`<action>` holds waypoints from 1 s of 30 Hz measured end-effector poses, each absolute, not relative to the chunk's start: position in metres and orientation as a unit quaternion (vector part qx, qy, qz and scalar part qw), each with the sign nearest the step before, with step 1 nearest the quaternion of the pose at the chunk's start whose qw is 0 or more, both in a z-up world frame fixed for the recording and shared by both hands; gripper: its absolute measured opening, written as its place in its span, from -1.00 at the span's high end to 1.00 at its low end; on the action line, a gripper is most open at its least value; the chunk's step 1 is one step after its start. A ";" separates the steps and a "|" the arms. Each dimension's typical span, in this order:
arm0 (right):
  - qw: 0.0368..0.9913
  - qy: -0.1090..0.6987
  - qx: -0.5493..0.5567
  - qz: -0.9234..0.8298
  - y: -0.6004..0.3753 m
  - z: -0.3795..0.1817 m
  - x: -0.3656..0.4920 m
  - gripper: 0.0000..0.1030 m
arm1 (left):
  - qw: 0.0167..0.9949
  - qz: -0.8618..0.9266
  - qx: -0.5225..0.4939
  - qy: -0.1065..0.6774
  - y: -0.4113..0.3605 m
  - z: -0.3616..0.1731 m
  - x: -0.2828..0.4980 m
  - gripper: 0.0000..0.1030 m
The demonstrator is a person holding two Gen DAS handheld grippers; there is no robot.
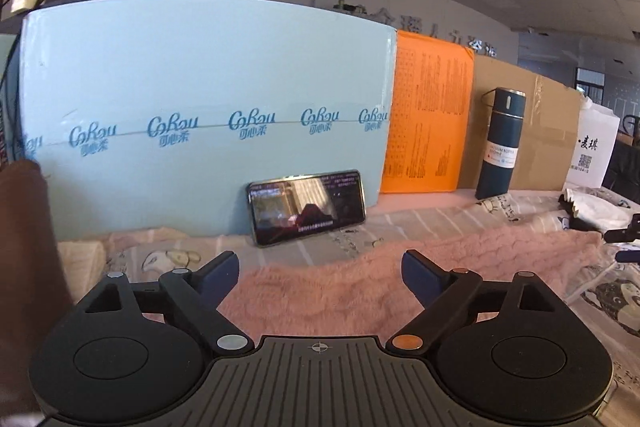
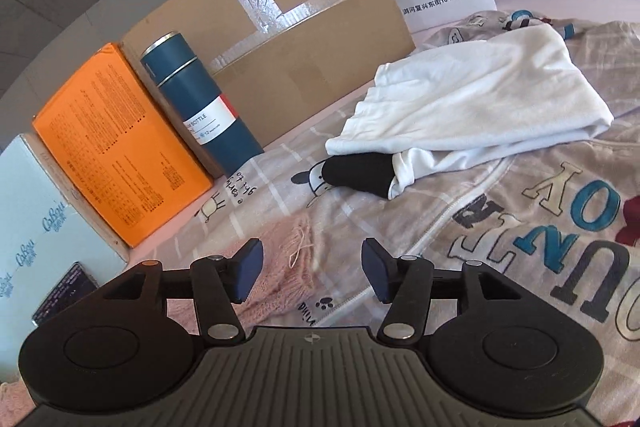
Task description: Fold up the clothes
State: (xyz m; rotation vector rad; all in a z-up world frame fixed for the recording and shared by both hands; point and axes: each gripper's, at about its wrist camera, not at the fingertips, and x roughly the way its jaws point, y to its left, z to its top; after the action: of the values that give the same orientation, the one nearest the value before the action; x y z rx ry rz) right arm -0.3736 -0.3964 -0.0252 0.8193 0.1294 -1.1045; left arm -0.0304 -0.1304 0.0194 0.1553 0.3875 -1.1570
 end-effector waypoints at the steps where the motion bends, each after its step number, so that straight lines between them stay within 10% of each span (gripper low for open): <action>1: 0.772 0.065 0.391 -0.496 -0.396 -0.027 -0.374 -0.03 | 0.815 -0.541 0.068 0.195 -0.123 0.016 -0.033 -0.78; 17: 0.774 0.085 0.443 -0.444 -0.434 -0.041 -0.309 -0.19 | 0.800 -0.521 -0.018 0.298 -0.091 -0.024 -0.023 -0.79; 22: 0.809 0.103 0.374 -0.442 -0.426 -0.045 -0.289 0.71 | 0.799 -0.525 -0.025 0.292 -0.090 -0.025 -0.021 -0.79; 30: 0.848 -0.017 0.359 -0.389 -0.380 0.009 -0.330 0.74 | 0.824 -0.503 0.014 0.259 -0.091 -0.022 -0.027 -0.79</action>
State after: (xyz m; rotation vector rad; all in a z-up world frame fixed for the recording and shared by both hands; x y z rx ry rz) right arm -0.3296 -0.3804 0.0092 0.7565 -0.0352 -0.8207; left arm -0.0274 -0.0908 -0.0223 0.0306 0.5507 -1.0700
